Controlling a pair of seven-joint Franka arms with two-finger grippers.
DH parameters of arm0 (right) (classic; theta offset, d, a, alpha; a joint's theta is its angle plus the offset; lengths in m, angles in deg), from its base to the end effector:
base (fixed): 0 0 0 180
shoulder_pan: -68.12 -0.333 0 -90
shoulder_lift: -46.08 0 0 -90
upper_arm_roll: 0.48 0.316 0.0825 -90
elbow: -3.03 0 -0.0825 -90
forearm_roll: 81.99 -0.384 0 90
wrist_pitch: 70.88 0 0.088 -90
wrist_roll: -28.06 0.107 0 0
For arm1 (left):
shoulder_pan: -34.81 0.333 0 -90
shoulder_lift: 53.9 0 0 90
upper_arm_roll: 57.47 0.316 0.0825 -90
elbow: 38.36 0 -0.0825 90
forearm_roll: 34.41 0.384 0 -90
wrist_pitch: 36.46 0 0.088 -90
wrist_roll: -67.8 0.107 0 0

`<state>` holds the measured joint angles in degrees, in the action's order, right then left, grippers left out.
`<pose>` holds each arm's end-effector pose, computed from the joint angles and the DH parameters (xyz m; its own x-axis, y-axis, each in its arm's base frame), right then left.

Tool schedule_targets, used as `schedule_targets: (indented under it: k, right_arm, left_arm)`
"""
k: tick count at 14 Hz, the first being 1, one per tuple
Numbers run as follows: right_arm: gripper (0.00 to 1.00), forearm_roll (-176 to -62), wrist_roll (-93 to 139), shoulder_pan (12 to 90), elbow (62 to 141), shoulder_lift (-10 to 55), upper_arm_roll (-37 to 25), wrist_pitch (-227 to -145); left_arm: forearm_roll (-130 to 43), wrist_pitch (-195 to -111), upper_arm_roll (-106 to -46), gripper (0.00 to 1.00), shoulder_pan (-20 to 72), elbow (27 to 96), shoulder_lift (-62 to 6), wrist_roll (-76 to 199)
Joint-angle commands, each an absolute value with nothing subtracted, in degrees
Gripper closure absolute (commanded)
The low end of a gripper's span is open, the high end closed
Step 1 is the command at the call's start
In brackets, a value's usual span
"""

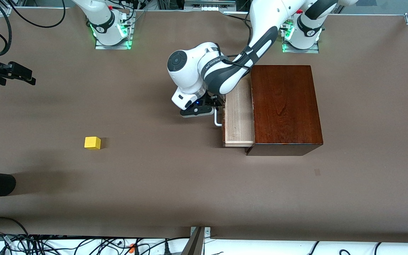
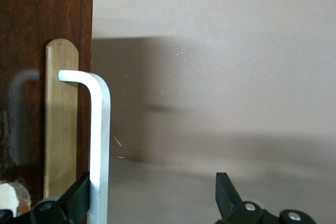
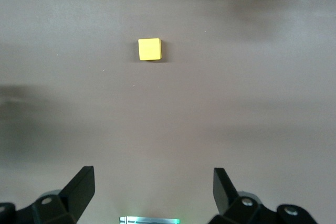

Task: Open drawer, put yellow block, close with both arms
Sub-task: 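Pull the drawer open by its handle with the left gripper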

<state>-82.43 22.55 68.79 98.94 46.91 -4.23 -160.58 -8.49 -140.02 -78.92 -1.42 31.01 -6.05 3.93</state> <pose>0.5437 -0.0414 0.5835 0.9955 0.0195 -0.0925 0.0179 -0.9997 -0.0176 0.4808 -0.5563 0.2823 0.9982 0.0441 0.0408 0.0523 -0.9723 -0.2277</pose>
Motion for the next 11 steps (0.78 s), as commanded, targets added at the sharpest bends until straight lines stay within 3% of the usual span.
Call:
schedule_targets:
  k: [1,11]
  right_arm:
    - [0.00,-83.5,21.9,69.6,98.2,46.6,-3.6,-159.9]
    - [0.00,-83.5,22.0,69.6,98.1,46.3,-3.6,-160.0]
  left_arm:
    - [-8.1,-140.9,-79.8,0.00,-3.8,24.8,-2.4,1.9]
    - [-9.4,-143.7,-80.1,0.00,-3.7,23.7,-3.0,-0.3]
